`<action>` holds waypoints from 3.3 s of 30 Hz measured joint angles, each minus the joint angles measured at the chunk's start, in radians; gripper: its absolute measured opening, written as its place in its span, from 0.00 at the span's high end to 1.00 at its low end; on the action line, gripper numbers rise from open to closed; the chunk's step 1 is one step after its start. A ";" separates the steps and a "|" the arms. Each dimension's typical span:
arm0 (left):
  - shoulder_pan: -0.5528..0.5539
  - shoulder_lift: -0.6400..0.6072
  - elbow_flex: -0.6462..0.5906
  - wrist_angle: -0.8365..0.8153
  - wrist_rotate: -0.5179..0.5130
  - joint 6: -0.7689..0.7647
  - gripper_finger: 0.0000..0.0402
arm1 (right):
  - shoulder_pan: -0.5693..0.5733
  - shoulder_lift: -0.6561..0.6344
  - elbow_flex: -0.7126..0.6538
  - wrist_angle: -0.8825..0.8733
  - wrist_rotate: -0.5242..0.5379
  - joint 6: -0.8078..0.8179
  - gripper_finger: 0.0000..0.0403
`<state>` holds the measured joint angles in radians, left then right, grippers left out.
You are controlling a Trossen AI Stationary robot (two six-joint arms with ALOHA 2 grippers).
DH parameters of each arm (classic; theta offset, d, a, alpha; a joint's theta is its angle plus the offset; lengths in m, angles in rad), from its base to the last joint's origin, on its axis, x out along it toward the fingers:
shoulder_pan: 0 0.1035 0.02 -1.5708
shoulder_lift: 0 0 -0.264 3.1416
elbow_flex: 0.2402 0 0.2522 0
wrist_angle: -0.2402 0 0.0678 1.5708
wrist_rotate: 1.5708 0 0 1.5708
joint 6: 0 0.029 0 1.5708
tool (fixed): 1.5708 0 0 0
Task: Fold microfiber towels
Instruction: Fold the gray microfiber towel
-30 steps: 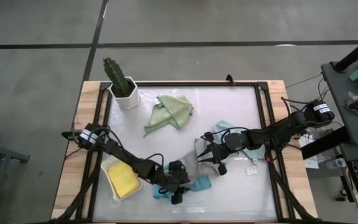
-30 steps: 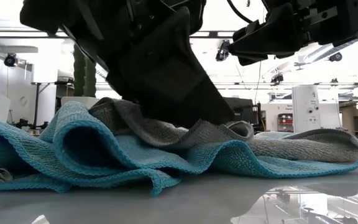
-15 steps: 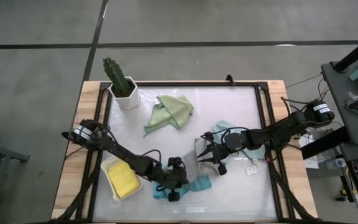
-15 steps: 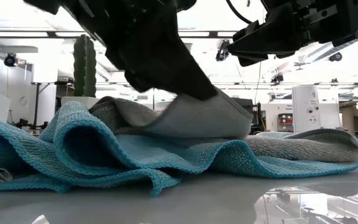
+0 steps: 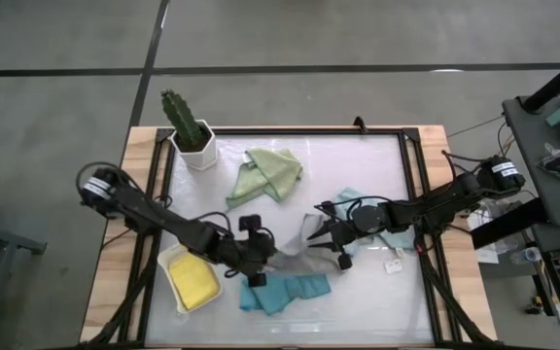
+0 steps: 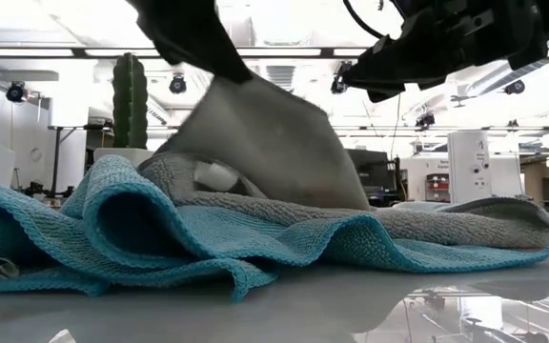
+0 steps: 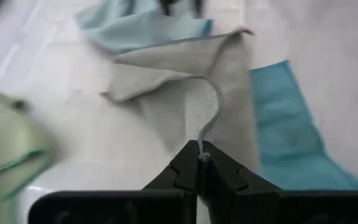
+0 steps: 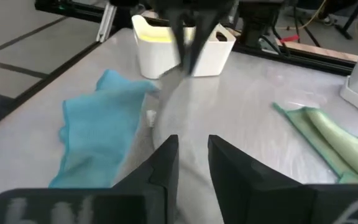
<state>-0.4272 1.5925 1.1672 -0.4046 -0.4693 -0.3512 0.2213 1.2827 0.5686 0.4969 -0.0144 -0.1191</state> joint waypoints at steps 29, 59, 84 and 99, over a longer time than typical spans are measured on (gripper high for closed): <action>0.208 -0.122 -0.019 -0.417 -0.120 0.063 1.00 | -0.123 -0.005 0.000 -0.021 0.018 0.111 0.40; 0.317 -0.121 -0.257 -0.312 -0.085 0.012 0.73 | -0.206 -0.003 0.000 -0.153 0.060 0.146 0.40; 0.171 -0.112 -0.241 0.056 0.191 0.097 0.52 | -0.199 -0.003 0.000 -0.281 0.037 0.150 0.41; 0.113 0.111 -0.232 0.082 0.127 0.102 0.57 | -0.200 -0.003 0.000 -0.286 0.036 0.153 0.41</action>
<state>-0.3145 1.7035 0.9348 -0.3222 -0.3427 -0.2494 0.0212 1.2793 0.5686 0.2105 0.0219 0.0344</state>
